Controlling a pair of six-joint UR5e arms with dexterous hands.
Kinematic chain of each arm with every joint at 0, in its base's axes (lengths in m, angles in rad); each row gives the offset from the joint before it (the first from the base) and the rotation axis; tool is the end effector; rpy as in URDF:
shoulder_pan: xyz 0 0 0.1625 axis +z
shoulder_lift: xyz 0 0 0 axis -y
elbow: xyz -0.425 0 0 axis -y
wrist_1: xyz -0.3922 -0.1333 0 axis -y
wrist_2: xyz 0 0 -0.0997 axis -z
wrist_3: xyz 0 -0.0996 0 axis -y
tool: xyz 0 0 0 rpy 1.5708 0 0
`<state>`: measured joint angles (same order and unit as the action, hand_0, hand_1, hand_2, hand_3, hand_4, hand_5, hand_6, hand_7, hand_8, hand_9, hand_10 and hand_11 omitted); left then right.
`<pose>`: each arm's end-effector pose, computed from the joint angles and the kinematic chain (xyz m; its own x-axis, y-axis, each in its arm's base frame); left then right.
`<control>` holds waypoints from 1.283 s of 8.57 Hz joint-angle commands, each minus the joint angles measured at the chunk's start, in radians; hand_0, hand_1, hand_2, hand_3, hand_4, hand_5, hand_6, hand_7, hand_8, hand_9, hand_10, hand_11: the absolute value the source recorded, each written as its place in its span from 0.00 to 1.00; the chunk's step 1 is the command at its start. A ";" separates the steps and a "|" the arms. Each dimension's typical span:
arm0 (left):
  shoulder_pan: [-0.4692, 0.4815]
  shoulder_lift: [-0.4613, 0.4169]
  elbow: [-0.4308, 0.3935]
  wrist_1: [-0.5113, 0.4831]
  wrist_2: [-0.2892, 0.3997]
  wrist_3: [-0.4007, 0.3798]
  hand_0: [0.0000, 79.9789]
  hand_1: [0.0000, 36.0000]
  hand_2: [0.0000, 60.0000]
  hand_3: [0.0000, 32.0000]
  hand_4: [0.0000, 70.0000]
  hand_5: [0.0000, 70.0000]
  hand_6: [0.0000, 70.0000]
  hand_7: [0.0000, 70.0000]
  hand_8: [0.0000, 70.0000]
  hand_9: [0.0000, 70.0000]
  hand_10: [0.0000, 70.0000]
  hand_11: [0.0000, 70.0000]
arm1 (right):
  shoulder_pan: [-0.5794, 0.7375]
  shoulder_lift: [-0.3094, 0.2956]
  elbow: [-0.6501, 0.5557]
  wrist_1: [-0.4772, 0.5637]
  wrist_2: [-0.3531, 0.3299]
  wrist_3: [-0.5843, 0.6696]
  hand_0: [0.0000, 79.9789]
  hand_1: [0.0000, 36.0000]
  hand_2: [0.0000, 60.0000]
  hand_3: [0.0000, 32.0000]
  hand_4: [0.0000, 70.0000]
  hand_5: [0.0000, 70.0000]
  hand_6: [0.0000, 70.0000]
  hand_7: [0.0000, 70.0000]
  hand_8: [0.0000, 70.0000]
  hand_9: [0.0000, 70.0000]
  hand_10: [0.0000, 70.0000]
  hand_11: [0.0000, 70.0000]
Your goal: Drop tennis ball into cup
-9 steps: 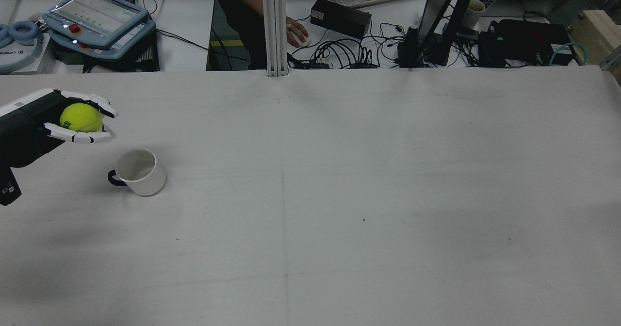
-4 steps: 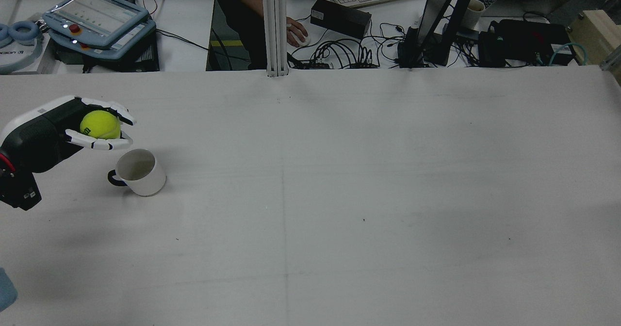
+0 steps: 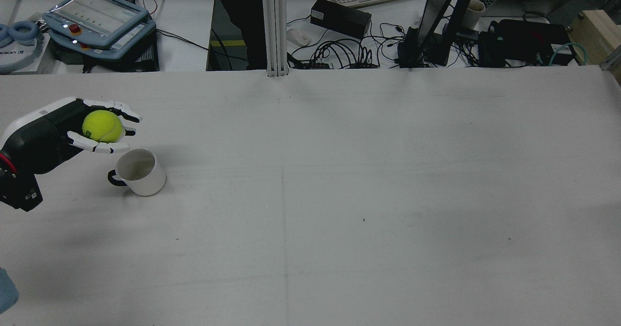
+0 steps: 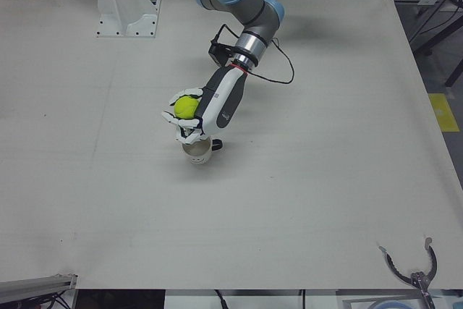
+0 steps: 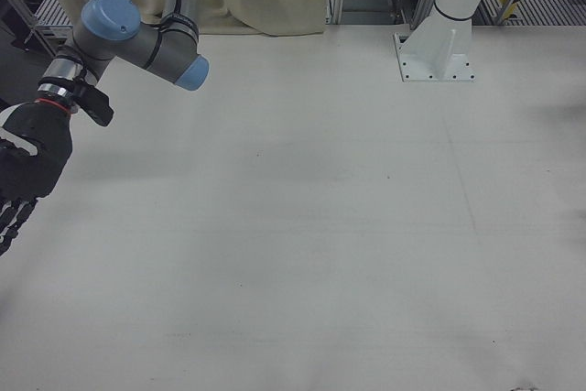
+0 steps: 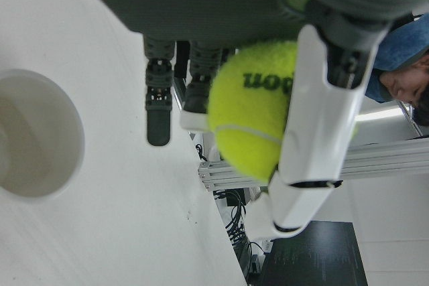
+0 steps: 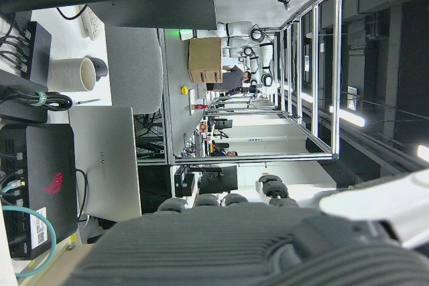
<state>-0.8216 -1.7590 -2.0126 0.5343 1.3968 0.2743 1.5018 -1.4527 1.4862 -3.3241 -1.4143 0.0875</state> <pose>0.2327 -0.4713 0.4388 -0.8248 -0.5053 -0.2537 0.1645 0.2149 -0.9627 0.1123 -0.5336 0.6846 -0.9931 -0.0983 -0.0634 0.0768 -0.1401 -0.9872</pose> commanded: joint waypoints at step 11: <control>-0.411 0.001 -0.109 0.010 0.082 0.075 0.46 0.43 0.55 0.00 0.00 0.02 0.00 0.00 0.00 0.00 0.00 0.00 | 0.000 0.000 0.000 0.000 0.000 0.000 0.00 0.00 0.00 0.00 0.00 0.00 0.00 0.00 0.00 0.00 0.00 0.00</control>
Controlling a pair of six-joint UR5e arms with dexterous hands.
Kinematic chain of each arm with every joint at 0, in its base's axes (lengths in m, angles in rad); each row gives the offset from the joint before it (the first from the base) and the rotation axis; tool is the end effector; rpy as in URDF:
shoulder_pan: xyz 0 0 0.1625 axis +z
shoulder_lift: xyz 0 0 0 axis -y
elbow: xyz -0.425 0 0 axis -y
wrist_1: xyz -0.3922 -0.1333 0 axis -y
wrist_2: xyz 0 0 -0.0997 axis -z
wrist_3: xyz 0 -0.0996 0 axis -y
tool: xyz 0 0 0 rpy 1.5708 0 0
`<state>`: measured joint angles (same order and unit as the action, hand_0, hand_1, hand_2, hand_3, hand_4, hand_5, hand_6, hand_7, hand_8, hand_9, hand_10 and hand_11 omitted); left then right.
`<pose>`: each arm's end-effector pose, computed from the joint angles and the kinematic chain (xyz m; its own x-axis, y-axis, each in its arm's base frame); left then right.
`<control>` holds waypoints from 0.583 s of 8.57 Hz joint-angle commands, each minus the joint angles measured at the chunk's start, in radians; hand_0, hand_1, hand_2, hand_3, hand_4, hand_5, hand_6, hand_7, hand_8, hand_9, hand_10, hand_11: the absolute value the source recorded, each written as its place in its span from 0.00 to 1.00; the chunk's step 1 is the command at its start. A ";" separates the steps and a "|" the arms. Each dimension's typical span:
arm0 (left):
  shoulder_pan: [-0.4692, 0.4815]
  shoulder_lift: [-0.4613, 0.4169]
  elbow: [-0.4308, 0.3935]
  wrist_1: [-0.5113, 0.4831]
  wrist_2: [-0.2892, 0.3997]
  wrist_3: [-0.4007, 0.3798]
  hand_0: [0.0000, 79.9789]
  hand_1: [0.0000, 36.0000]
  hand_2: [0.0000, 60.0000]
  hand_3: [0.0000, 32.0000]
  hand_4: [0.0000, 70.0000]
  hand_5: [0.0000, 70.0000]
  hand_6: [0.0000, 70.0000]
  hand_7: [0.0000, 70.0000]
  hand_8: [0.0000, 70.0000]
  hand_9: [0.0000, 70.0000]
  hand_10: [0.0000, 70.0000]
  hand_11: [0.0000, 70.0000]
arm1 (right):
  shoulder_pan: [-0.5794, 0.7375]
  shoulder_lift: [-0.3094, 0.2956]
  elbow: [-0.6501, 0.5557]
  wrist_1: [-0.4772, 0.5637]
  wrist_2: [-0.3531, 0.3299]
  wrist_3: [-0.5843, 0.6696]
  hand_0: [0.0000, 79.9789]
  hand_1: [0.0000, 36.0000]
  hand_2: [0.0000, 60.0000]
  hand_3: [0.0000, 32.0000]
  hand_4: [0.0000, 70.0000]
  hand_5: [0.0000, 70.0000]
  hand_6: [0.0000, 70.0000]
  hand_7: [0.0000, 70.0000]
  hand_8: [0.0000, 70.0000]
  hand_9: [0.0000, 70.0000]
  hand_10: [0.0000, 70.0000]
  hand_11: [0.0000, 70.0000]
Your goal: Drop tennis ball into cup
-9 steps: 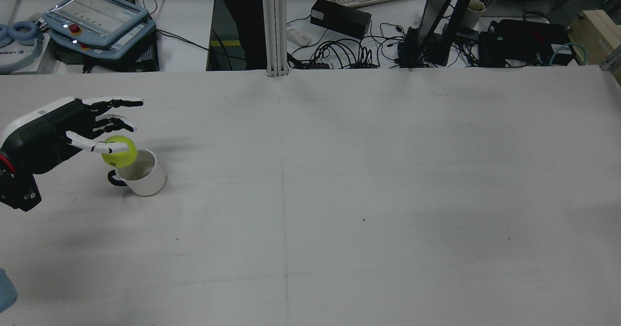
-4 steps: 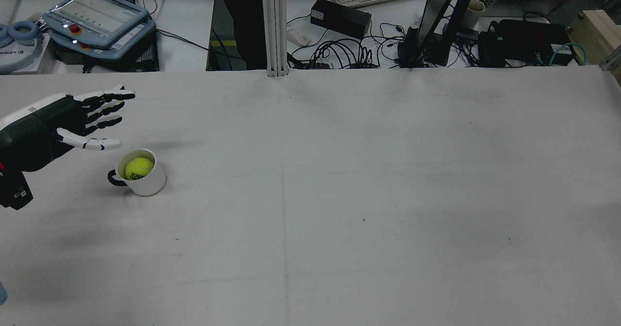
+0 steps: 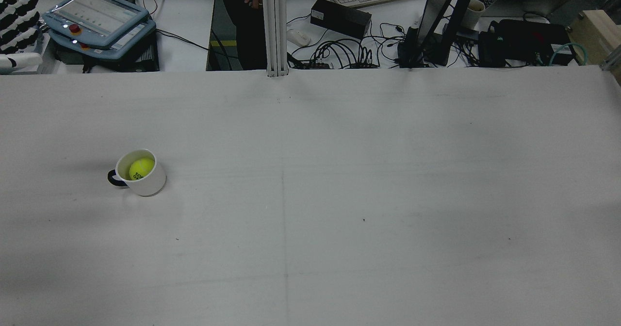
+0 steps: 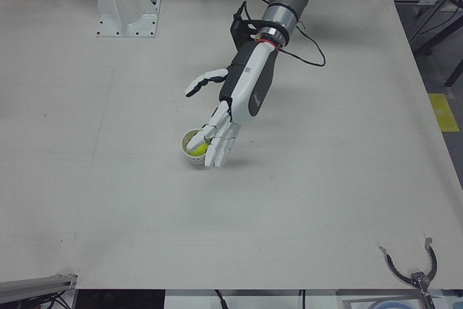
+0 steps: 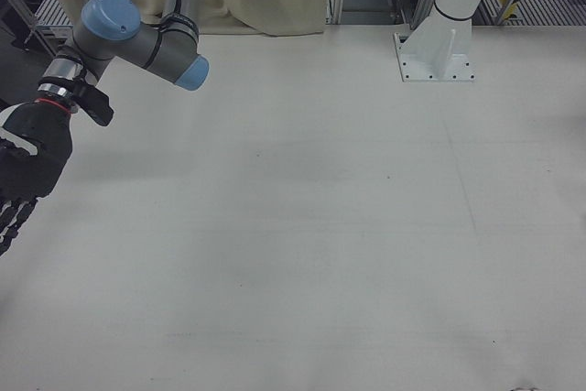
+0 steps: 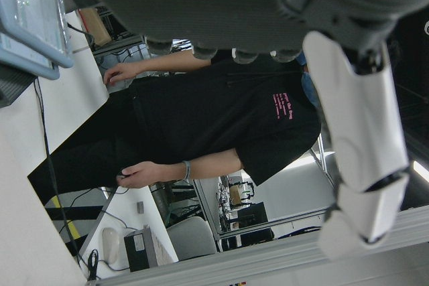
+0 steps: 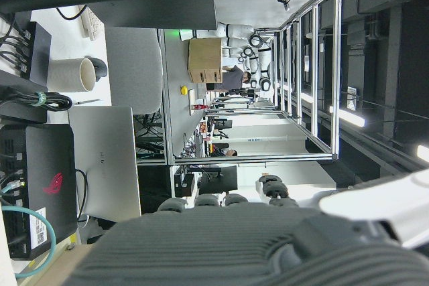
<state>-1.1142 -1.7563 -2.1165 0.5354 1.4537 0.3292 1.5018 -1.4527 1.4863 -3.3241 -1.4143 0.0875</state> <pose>0.0845 -0.5008 0.3969 -0.9191 -0.2606 -0.2956 0.2233 0.2736 -0.9356 0.1123 -0.5336 0.6846 -0.9931 -0.0983 -0.0634 0.0769 -0.1400 -0.9872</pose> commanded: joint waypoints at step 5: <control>-0.177 0.011 0.010 0.029 0.027 0.019 0.59 0.76 0.85 0.00 0.00 0.07 0.00 0.00 0.00 0.00 0.00 0.00 | 0.000 0.000 -0.001 0.000 0.000 0.001 0.00 0.00 0.00 0.00 0.00 0.00 0.00 0.00 0.00 0.00 0.00 0.00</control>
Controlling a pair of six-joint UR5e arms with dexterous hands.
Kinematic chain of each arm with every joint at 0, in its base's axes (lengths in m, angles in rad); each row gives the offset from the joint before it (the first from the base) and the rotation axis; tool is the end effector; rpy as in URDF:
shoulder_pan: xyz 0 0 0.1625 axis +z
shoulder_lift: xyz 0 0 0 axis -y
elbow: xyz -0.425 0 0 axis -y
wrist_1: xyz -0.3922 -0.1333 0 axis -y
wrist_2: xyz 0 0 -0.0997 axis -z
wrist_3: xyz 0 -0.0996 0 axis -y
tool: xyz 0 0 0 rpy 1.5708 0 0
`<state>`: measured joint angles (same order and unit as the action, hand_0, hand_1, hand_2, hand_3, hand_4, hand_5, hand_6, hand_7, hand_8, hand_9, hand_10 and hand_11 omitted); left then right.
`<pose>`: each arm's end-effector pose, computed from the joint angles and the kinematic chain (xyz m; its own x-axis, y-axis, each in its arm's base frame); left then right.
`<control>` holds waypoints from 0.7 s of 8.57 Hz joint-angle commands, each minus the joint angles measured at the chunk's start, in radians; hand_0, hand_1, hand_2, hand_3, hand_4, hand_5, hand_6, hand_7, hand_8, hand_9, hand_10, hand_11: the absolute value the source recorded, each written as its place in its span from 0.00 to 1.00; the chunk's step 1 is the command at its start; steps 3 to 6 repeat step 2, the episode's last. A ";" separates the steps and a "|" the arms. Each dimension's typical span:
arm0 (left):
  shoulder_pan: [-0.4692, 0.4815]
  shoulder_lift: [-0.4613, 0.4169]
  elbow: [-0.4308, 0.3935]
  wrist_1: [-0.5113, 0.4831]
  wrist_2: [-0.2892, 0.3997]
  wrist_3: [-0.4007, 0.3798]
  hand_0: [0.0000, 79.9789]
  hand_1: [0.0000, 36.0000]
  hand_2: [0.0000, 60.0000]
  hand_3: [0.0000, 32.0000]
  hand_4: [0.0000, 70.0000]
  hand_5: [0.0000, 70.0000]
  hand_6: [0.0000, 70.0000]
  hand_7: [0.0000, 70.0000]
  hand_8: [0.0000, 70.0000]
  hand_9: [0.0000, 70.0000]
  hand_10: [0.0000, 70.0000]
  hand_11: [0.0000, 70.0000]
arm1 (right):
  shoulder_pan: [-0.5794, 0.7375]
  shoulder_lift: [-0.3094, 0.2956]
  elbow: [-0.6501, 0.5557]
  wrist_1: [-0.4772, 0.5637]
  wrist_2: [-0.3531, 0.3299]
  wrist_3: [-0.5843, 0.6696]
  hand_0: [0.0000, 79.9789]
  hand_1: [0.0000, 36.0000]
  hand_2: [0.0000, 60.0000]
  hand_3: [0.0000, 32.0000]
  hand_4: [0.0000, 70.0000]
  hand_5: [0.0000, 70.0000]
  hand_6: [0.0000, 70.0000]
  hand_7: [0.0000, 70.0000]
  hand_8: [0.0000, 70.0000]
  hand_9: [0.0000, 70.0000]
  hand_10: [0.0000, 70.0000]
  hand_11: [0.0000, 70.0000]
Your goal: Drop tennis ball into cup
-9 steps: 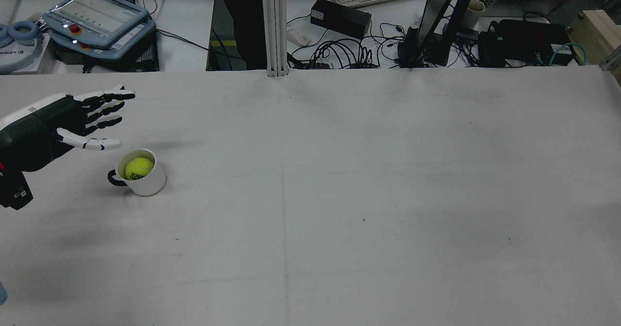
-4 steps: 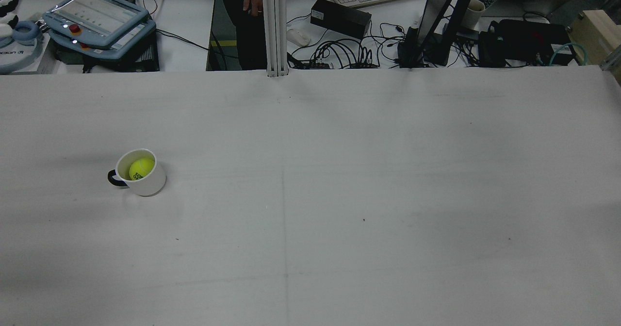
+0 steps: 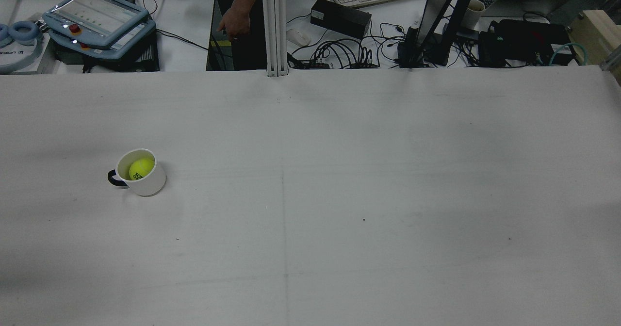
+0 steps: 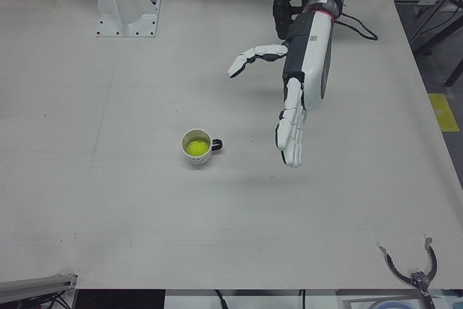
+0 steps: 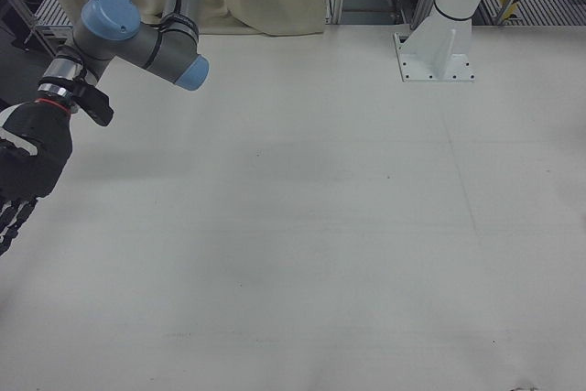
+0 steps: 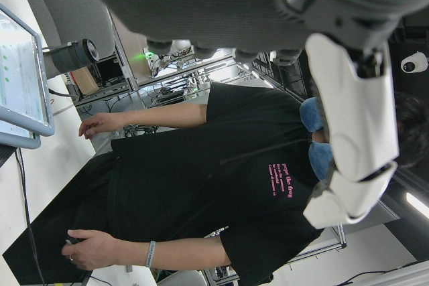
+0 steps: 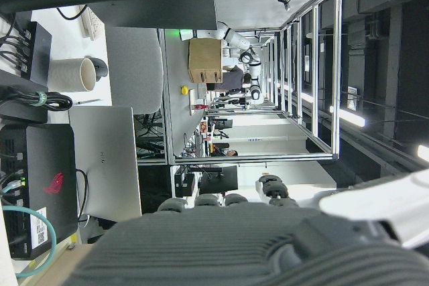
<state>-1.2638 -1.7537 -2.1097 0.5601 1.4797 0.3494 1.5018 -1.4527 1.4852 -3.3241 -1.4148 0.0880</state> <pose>0.0111 -0.5060 0.4037 -0.9341 -0.1498 -0.3241 0.2885 0.2179 -0.9323 0.1123 -0.5335 0.6851 -0.9931 -0.0979 -0.0638 0.0773 -0.1410 -0.9870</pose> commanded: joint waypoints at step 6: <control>-0.029 0.013 0.004 0.003 0.001 -0.003 0.59 0.78 0.86 0.00 0.00 0.07 0.00 0.00 0.00 0.00 0.00 0.00 | 0.000 0.000 0.000 0.000 0.000 -0.001 0.00 0.00 0.00 0.00 0.00 0.00 0.00 0.00 0.00 0.00 0.00 0.00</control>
